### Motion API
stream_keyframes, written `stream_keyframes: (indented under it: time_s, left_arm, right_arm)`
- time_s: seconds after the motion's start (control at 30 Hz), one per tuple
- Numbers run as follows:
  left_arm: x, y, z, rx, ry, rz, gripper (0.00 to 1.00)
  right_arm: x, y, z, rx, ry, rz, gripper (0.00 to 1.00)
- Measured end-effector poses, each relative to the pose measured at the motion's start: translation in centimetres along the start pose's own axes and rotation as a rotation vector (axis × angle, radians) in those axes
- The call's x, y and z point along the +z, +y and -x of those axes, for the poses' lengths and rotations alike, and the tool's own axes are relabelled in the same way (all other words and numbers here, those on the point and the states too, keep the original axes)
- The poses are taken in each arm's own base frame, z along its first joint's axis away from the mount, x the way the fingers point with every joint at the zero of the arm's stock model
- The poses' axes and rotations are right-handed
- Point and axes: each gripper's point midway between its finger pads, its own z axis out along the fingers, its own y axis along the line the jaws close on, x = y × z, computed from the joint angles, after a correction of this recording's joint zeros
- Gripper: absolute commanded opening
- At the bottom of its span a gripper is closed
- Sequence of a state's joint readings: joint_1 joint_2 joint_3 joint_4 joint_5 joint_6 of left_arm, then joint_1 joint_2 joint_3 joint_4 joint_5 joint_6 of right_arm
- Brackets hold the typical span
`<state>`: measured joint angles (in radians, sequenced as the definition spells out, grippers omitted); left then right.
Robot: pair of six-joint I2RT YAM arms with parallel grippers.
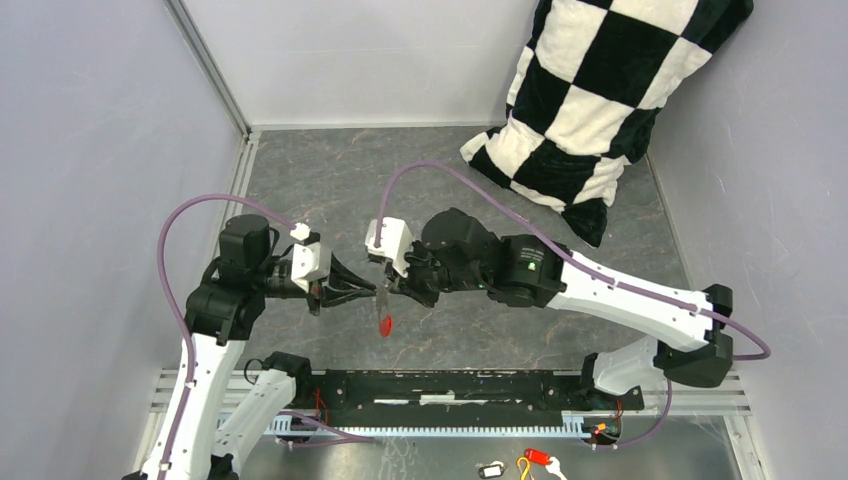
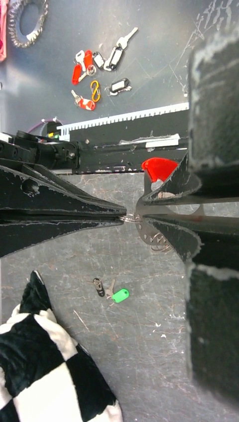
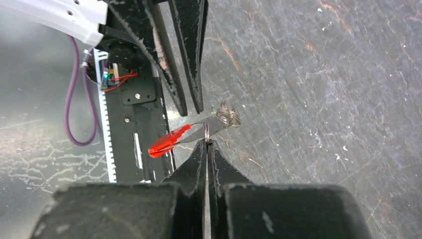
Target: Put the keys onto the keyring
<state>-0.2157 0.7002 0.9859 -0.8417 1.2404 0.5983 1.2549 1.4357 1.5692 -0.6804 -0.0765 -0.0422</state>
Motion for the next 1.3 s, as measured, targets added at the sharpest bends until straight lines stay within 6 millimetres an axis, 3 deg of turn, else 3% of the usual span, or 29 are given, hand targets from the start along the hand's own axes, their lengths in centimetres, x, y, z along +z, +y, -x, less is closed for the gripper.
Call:
stream_keyframes:
  time_s: [0.3, 0.5, 0.67, 0.93, 1.3]
  left_arm:
    - [-0.1, -0.8, 1.7, 0.018, -0.039, -0.042, 0.08]
    - [-0.2, -1.5, 3.0, 0.023, -0.069, -0.079, 0.09]
    - [-0.3, -2.0, 4.3, 0.034, -0.093, -0.108, 0.14]
    - [-0.3, -2.3, 4.5, 0.019, -0.109, -0.141, 0.25]
    - [-0.4, -2.8, 5.3, 0.03, -0.125, -0.161, 0.27]
  right_arm:
    - [-3.2, 0.9, 3.1, 0.009, -0.211, 0.031, 0.01]
    - [-5.2, 1.5, 3.3, 0.026, -0.345, 0.042, 0.0]
    - [-5.5, 1.7, 4.2, 0.036, -0.428, 0.055, 0.01]
    - [-4.8, 2.1, 5.0, 0.057, -0.512, 0.082, 0.01]
    - [-4.9, 2.6, 5.2, 0.093, -0.622, 0.115, 0.01]
